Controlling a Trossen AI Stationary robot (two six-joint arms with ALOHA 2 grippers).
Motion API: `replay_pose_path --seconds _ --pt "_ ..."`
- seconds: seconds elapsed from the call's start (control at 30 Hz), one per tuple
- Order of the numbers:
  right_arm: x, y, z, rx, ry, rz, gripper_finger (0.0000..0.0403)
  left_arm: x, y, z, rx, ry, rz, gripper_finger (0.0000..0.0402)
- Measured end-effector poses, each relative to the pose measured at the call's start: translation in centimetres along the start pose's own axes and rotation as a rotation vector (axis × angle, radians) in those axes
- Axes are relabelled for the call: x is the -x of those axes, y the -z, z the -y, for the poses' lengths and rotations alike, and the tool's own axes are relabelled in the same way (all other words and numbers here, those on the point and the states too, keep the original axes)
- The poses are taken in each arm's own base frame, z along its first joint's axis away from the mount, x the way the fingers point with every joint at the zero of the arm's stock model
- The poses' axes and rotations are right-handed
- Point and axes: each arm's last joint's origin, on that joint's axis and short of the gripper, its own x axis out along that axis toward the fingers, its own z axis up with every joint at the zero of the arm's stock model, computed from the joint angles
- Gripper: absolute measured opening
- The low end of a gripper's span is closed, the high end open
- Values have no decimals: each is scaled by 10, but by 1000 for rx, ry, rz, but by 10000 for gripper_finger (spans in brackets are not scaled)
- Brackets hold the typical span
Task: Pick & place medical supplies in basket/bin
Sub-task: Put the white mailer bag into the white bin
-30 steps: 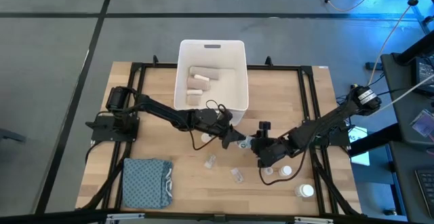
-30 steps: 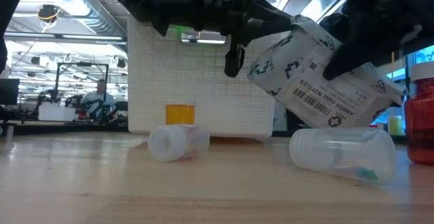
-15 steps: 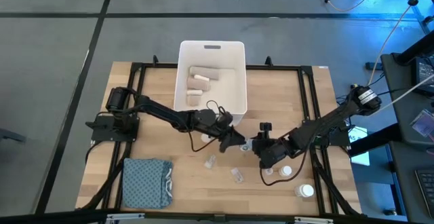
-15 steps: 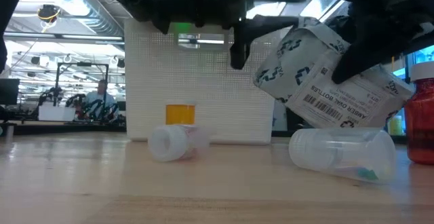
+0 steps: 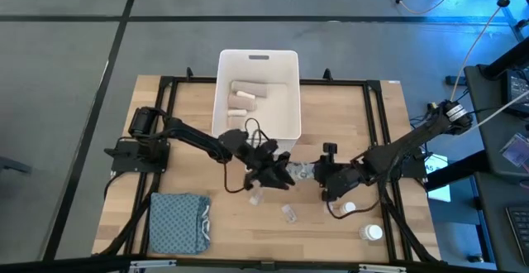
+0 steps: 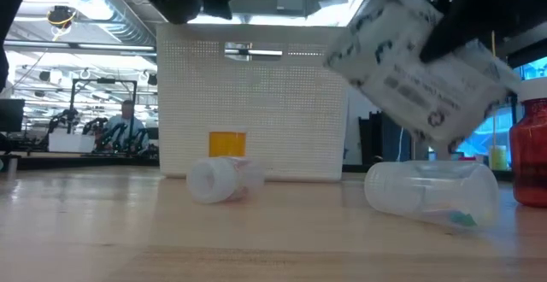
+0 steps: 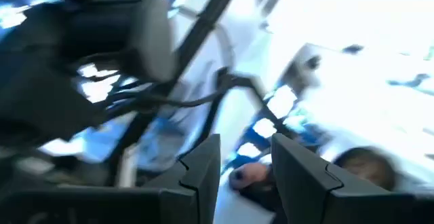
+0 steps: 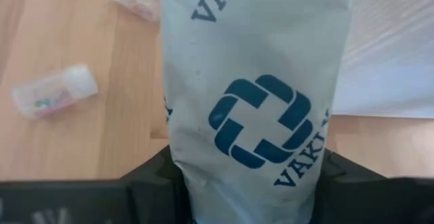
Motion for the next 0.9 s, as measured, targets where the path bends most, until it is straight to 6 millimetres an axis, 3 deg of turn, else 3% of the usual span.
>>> replay_pose_path --seconds 0.17,0.4,0.53,0.67,0.9 --pt "22 -15 8 -15 -15 11 163 5 -26 22 -39 162 85 112" --pt "55 -44 17 -22 -48 24 163 13 -66 67 -190 236 136 86" --pt "79 -64 25 -42 -62 74 163 24 -89 94 -299 221 73 71" --pt "102 -87 37 -23 -38 175 163 39 -103 113 -416 59 -34 57" --pt "122 -132 77 24 102 372 163 84 -111 139 -679 -568 -179 38"
